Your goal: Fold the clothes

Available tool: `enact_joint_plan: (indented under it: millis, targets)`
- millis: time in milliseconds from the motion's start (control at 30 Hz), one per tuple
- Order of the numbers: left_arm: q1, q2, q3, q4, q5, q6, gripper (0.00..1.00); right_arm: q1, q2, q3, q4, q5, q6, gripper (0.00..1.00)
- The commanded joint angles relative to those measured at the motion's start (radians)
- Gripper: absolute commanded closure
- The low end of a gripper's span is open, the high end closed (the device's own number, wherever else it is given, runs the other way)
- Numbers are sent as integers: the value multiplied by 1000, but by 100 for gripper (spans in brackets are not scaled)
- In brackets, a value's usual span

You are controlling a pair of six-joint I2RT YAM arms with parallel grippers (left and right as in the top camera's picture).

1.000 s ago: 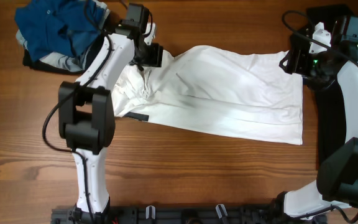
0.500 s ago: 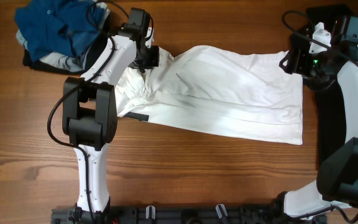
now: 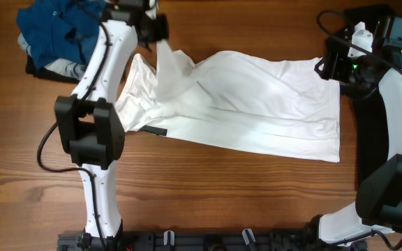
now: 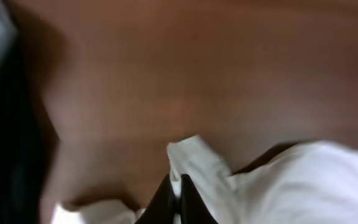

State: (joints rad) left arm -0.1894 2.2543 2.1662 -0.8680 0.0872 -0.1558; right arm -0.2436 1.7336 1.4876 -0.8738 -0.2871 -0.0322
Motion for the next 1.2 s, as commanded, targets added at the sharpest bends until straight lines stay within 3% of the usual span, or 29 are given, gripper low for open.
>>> enact_joint_plan:
  millis: [0,600,800,1167]
  targets:
    - [-5,-75,78,21,-13,-9,96,0,16,9,39,7,-18,26]
    - [51,-147,79,124,-190,86,96,62,315,10,377,274,32,28]
    - [59,-147,79,89,-308,100,96,62,356,10,499,286,35,28]
    - [54,-147,79,17,-293,96,96,99,454,10,613,233,35,28]
